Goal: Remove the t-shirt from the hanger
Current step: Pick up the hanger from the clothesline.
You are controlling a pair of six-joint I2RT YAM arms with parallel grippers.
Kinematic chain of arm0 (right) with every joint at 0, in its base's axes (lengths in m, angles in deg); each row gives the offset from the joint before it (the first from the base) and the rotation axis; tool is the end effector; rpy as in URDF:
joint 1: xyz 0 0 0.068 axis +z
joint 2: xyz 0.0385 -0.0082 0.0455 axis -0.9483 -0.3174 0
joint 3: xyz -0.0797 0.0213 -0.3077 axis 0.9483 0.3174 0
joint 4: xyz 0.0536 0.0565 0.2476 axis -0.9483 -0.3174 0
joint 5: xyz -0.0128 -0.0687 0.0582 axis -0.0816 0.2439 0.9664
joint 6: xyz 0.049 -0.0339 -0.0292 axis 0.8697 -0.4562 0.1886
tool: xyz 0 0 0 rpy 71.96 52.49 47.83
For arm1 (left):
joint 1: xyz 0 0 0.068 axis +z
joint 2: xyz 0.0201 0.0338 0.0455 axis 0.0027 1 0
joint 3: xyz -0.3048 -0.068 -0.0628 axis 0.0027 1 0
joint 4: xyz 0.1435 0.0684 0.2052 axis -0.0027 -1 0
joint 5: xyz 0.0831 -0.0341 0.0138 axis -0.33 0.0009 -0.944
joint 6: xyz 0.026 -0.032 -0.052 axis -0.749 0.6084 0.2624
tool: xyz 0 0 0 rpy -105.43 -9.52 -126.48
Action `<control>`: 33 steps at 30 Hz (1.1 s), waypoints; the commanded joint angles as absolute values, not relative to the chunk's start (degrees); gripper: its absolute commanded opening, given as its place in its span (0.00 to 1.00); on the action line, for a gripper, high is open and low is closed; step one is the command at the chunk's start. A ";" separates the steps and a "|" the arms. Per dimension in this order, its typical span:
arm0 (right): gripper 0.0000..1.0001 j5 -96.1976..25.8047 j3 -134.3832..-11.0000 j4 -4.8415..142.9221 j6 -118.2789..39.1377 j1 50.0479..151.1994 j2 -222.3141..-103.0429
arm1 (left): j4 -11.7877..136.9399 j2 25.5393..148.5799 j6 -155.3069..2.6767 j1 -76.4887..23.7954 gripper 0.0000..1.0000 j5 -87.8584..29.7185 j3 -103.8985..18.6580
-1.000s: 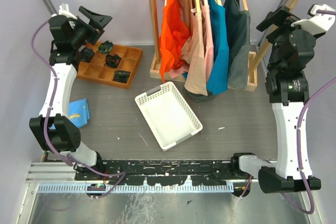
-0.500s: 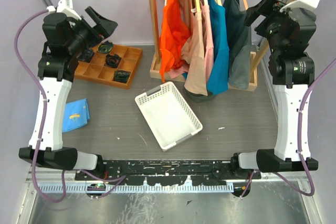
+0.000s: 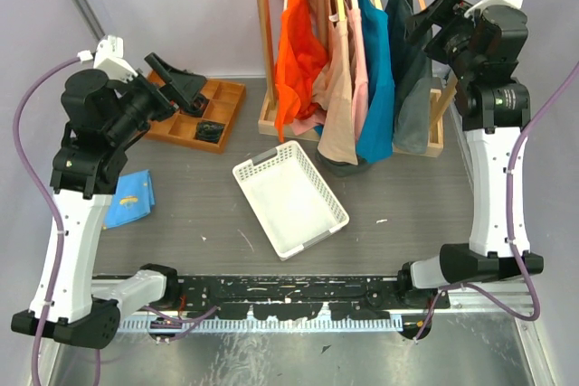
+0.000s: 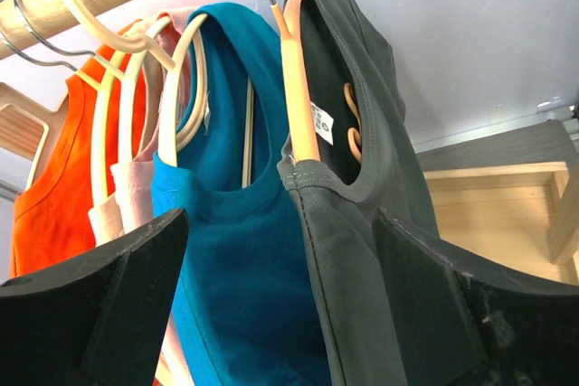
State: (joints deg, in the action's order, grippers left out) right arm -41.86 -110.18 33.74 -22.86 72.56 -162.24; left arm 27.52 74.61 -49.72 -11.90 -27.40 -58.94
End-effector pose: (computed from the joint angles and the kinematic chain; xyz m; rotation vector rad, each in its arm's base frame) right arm 0.2685 0.0057 0.5940 0.3067 1.6125 0.3428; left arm 0.1905 -0.0501 0.5332 -0.2668 1.7437 -0.7940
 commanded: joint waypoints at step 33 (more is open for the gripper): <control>0.39 -45.65 -116.59 36.08 -29.06 72.46 -169.30 | 14.13 73.56 -52.88 -12.75 0.98 -26.65 -65.49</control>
